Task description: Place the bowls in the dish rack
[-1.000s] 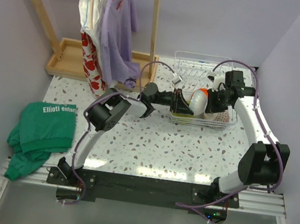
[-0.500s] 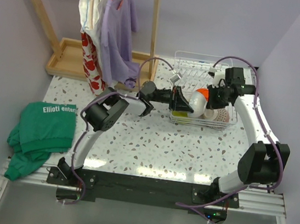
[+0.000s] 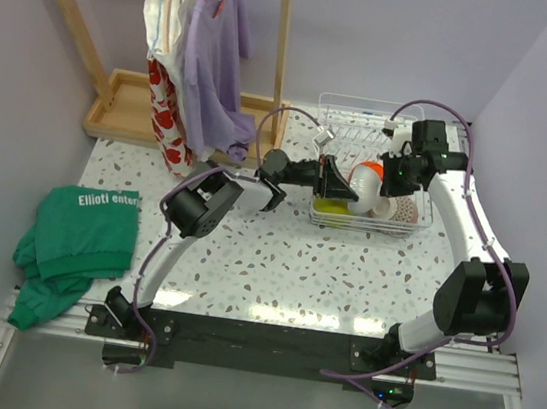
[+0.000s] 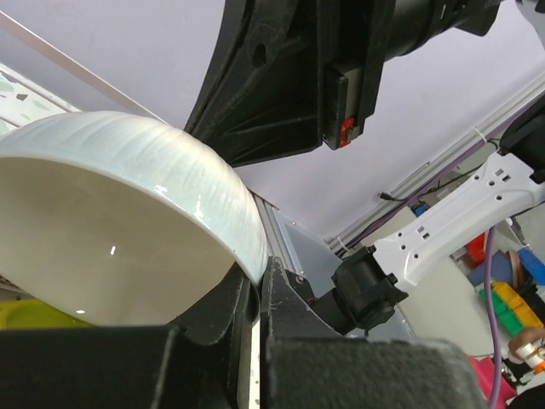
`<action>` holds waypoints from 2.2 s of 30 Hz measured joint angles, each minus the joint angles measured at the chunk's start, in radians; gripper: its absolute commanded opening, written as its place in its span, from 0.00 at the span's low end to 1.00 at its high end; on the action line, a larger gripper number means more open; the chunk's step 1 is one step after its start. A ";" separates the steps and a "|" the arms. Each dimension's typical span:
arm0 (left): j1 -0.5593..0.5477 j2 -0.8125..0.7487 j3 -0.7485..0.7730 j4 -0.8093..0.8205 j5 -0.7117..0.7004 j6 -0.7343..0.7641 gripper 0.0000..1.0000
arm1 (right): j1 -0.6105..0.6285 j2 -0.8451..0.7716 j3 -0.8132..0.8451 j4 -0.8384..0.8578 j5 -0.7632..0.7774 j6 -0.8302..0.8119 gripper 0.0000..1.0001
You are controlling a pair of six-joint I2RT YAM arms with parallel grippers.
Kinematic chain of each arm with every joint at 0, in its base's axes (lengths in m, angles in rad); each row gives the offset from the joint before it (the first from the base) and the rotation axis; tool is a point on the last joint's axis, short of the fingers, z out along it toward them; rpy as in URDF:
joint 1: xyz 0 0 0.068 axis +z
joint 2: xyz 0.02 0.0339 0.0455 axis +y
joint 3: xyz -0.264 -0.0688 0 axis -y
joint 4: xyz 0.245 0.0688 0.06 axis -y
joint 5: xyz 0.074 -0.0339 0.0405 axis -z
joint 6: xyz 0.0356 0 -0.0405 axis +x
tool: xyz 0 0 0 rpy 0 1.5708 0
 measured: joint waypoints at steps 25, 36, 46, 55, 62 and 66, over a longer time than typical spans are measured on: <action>-0.012 0.019 -0.009 0.009 -0.102 -0.189 0.12 | 0.019 0.046 0.047 -0.027 0.038 -0.001 0.00; 0.010 -0.036 -0.152 -0.010 -0.072 -0.126 0.45 | 0.061 0.092 0.069 -0.019 0.005 0.000 0.00; 0.051 -0.111 -0.219 -0.095 -0.016 0.071 0.55 | 0.063 0.103 0.070 -0.008 -0.025 0.001 0.00; 0.064 -0.220 -0.142 -0.551 -0.054 0.394 0.58 | 0.063 0.103 0.069 0.010 -0.027 0.000 0.00; 0.084 -0.288 -0.095 -0.900 -0.141 0.642 0.59 | 0.063 0.103 0.061 0.016 -0.029 0.000 0.00; 0.072 -0.318 -0.066 -1.044 -0.206 0.768 0.59 | 0.065 0.103 0.055 0.018 -0.029 -0.001 0.00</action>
